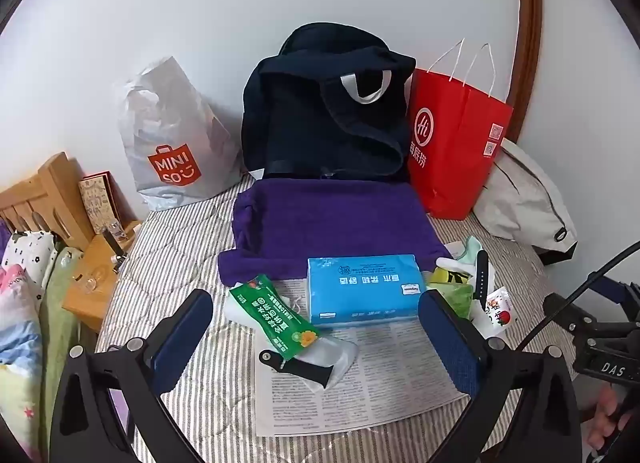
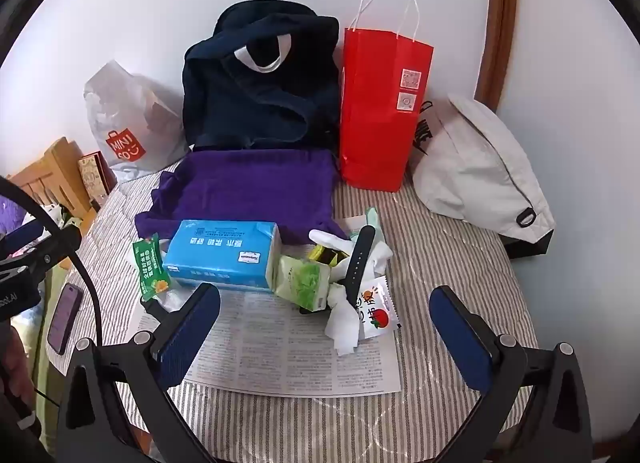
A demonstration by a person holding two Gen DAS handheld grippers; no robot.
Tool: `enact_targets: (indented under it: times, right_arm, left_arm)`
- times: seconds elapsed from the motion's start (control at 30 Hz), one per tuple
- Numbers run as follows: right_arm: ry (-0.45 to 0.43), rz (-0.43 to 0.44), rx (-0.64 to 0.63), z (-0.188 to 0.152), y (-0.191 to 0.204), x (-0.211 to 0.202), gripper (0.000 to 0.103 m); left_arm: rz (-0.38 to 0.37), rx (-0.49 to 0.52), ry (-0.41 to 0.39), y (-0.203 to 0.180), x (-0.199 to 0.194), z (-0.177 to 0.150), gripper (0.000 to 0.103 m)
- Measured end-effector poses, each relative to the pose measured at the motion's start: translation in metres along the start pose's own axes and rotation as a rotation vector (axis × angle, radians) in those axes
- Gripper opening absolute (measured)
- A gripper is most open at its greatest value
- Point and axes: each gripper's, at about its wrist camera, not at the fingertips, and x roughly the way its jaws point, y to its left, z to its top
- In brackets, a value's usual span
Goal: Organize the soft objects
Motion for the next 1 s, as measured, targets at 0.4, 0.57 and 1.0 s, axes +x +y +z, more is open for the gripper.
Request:
enact_targets:
  times: [0.4, 0.57, 1.0]
  right_arm:
    - [-0.006, 0.01, 0.017, 0.001, -0.009, -0.003, 0.103]
    - [-0.001, -0.005, 0.027, -0.001, -0.006, -0.003, 0.103]
    - [-0.008, 0.001, 0.022, 0.0, -0.003, -0.007, 0.103]
  left_arm:
    - [0.006, 0.002, -0.013, 0.0, 0.0, 0.004, 0.103]
    - [0.007, 0.005, -0.012, -0.001, -0.003, 0.004, 0.103]
    - [0.012, -0.001, -0.019, 0.005, -0.009, 0.002, 0.103]
